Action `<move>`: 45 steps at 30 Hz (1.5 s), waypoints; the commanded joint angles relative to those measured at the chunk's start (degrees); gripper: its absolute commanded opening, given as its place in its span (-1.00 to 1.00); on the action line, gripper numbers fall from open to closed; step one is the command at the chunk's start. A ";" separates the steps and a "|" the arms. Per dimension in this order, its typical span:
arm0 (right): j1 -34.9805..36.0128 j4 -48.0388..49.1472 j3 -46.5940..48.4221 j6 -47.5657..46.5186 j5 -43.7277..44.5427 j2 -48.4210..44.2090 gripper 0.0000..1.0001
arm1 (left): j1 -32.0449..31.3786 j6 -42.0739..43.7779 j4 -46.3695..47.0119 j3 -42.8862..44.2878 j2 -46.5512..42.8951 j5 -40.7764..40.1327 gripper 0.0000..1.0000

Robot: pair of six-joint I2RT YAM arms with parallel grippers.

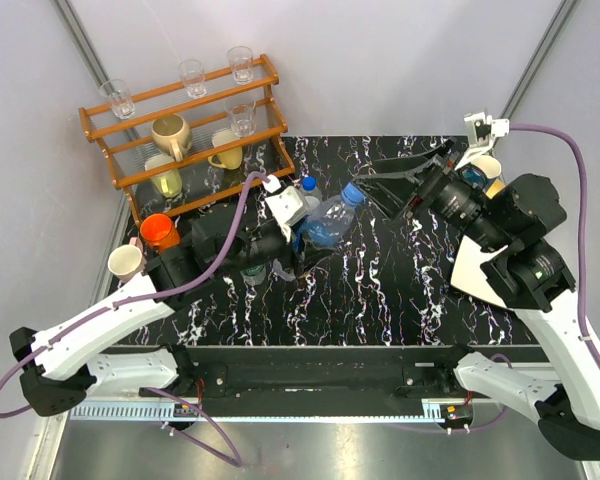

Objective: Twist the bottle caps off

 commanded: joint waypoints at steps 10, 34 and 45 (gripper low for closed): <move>0.26 -6.95 0.37 10.41 14.21 4.53 0.78 | -8.32 4.58 3.45 3.84 3.82 -40.97 0.14; 1.75 -2.73 -3.58 9.44 13.69 8.85 -0.52 | -10.26 4.94 3.45 3.67 6.46 -42.21 0.14; 1.75 -5.28 -2.27 0.04 2.28 7.26 -1.00 | -7.99 3.54 2.66 3.31 0.31 -13.23 0.21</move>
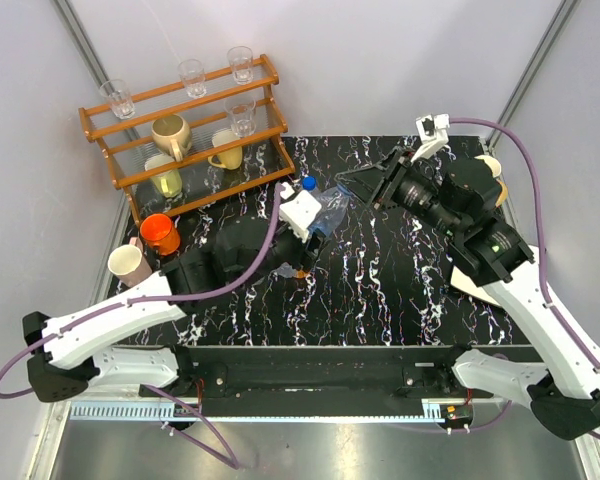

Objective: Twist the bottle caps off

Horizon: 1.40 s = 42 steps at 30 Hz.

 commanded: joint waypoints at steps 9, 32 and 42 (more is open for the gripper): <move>0.37 -4.23 5.98 -15.50 -19.97 0.21 -1.00 | 10.73 -7.68 6.29 1.19 -7.16 48.55 0.33; 0.37 -7.30 5.81 -33.87 -55.84 -1.99 -1.00 | 21.64 -27.56 26.77 -1.62 -3.21 84.34 0.20; 0.29 -11.87 4.66 -43.70 -62.00 -1.90 -1.00 | 21.64 -28.96 28.79 -2.15 -1.80 88.82 0.19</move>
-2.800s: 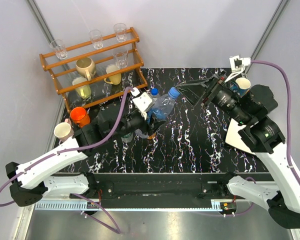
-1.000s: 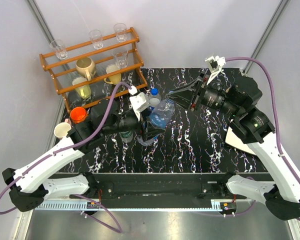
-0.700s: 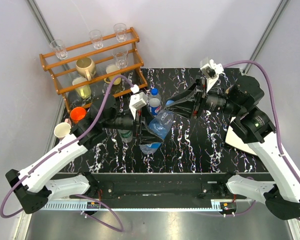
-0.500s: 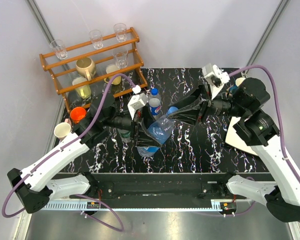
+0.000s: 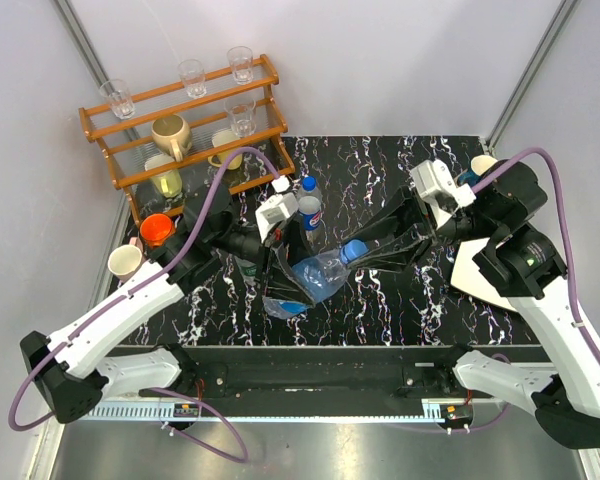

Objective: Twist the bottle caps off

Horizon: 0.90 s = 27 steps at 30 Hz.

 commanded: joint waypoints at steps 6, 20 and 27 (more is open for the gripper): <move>0.33 -12.59 -1.70 -9.09 -6.36 0.56 -1.00 | 0.72 -1.73 11.07 2.02 -0.23 0.36 0.19; 0.33 -10.30 -1.96 -2.94 7.26 -0.58 -0.36 | 0.72 5.48 2.98 3.69 -0.58 -3.95 0.22; 0.24 -9.51 -2.22 -1.80 9.90 -1.19 -0.32 | 0.72 5.83 2.36 3.69 -0.58 -5.00 0.22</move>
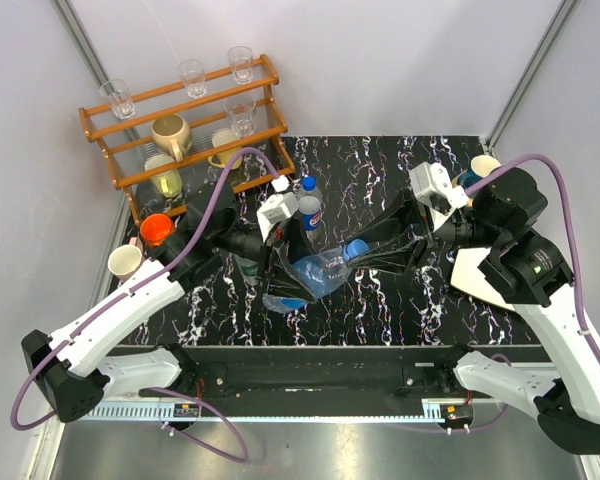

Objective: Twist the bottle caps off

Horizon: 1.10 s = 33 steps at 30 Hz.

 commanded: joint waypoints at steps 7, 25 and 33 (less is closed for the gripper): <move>0.37 -2.16 -1.24 0.63 0.59 -0.06 -1.00 | 0.15 -1.32 7.78 3.36 -1.01 -1.88 0.22; 0.20 4.95 2.71 3.70 -14.57 -3.49 -1.00 | 0.24 -9.07 18.35 1.16 0.31 4.64 0.19; 0.11 4.69 5.88 4.23 -13.34 -4.98 -1.00 | 0.24 -6.34 14.92 0.37 0.39 3.23 0.19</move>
